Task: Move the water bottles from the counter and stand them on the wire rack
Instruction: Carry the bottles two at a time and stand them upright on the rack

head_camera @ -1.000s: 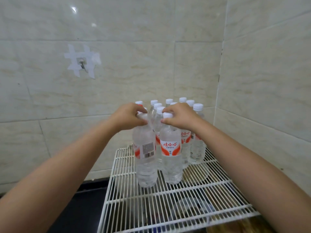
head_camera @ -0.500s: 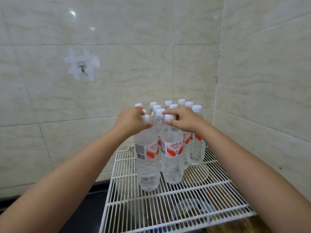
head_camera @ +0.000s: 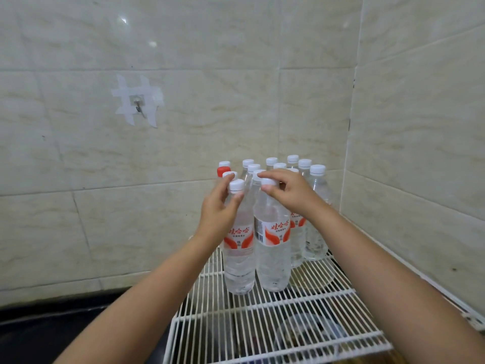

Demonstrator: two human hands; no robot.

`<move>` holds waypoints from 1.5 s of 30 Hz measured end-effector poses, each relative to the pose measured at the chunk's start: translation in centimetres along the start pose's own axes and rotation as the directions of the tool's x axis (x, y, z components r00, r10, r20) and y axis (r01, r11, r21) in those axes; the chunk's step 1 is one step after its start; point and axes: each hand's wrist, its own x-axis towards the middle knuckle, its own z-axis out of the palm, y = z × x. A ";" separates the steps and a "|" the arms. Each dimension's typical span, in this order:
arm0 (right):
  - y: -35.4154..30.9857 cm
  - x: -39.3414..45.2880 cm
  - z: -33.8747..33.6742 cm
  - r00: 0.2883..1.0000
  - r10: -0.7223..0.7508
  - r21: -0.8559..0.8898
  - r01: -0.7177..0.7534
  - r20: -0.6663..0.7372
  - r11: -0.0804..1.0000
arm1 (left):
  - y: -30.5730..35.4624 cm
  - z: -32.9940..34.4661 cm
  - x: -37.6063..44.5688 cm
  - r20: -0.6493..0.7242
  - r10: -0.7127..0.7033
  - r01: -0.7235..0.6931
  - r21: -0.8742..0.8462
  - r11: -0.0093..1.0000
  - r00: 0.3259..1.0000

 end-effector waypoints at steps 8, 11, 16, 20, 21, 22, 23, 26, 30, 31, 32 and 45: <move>-0.2 -1.0 2.7 0.976 -0.032 0.016 0.036 -0.215 0.999 | -0.7 0.0 0.0 -0.056 0.011 -0.007 0.068 0.998 0.998; -0.2 -0.9 3.2 0.965 -0.019 -0.011 0.017 -0.261 1.000 | -0.7 0.0 0.2 -0.039 0.013 -0.010 0.084 0.996 0.999; -0.6 -1.0 3.7 0.958 -0.006 -0.026 -0.001 -0.288 1.000 | -0.9 0.1 0.2 -0.019 0.002 0.000 0.077 0.997 1.000; -1.2 -1.5 4.4 0.948 0.004 -0.051 -0.021 -0.317 0.998 | -0.8 -0.2 0.0 0.030 -0.017 0.011 0.174 0.985 0.999; -1.3 -1.6 4.5 0.950 0.015 -0.060 -0.036 -0.312 0.998 | -0.6 -0.4 -0.1 0.050 -0.020 0.008 0.231 0.973 0.999; -1.5 -1.6 4.4 0.953 0.027 -0.075 -0.052 -0.300 0.996 | -0.4 -0.5 -0.2 0.079 -0.012 -0.012 0.290 0.957 0.997; -1.6 -1.5 4.3 0.960 0.043 -0.094 -0.072 -0.276 0.993 | -0.2 -0.7 -0.2 0.110 0.008 -0.046 0.342 0.938 0.994; -1.6 -1.6 3.5 0.980 0.054 -0.215 -0.097 -0.194 0.972 | 0.6 -1.9 -0.3 0.185 0.039 -0.129 0.504 0.854 0.982; -3.0 -1.9 2.8 0.973 -0.079 -0.362 -0.006 -0.218 0.932 | 2.0 -4.2 -0.8 0.110 0.031 -0.096 0.662 0.743 0.994; -3.6 -1.7 3.3 0.960 -0.150 -0.383 0.051 -0.235 0.922 | 2.1 -4.9 -1.2 0.072 0.017 -0.062 0.699 0.713 0.997; -4.3 -1.5 4.0 0.951 -0.203 -0.384 0.102 -0.232 0.918 | 2.1 -5.7 -1.6 0.038 -0.007 -0.023 0.737 0.676 0.999; -23.6 -8.1 24.8 0.833 -0.492 0.032 0.501 0.253 0.865 | 2.3 -29.7 -20.1 -0.501 -0.254 0.514 0.858 -0.015 0.828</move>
